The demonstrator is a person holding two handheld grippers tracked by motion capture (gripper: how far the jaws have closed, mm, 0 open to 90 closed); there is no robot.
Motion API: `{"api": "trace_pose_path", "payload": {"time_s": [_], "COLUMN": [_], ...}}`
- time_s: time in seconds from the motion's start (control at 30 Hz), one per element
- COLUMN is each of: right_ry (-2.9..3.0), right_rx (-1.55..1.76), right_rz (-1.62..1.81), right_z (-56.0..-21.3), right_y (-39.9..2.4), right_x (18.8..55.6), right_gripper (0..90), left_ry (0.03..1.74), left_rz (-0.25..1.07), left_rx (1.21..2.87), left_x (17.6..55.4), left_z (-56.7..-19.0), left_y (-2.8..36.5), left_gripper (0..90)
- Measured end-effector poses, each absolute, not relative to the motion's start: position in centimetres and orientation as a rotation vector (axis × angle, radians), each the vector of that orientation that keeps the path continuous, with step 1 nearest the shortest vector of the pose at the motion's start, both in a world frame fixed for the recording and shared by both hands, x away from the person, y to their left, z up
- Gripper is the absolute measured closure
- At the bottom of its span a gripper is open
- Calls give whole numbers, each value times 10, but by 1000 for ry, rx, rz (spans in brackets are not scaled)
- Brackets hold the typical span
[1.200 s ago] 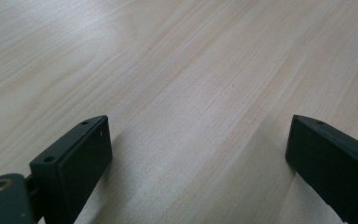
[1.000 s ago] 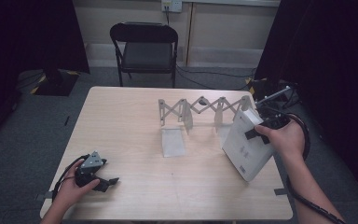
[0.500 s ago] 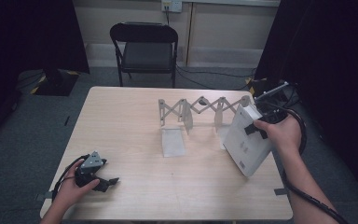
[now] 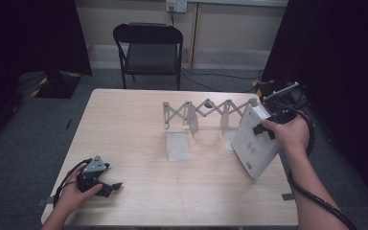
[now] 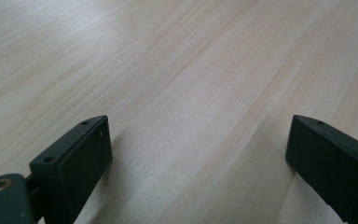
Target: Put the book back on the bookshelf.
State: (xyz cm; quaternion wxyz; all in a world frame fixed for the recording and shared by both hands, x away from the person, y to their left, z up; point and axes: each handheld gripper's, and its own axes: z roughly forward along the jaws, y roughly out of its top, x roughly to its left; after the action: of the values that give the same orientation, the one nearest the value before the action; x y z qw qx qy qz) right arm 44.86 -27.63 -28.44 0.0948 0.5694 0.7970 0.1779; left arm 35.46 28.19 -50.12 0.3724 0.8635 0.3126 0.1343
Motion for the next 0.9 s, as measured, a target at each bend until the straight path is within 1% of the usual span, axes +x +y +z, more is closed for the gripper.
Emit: {"api": "trace_pose_path", "payload": {"time_s": [0.9], "right_ry": [2334], "right_rx": [1705], "right_rz": [511], "right_z": [-275], "right_y": [-272], "right_x": [465], "right_gripper": [538], "left_ry": [801], "left_rz": [344], "left_rx": [2213], "left_x": [355], "left_z": [-501], "left_y": [282], "left_gripper": [66]}}
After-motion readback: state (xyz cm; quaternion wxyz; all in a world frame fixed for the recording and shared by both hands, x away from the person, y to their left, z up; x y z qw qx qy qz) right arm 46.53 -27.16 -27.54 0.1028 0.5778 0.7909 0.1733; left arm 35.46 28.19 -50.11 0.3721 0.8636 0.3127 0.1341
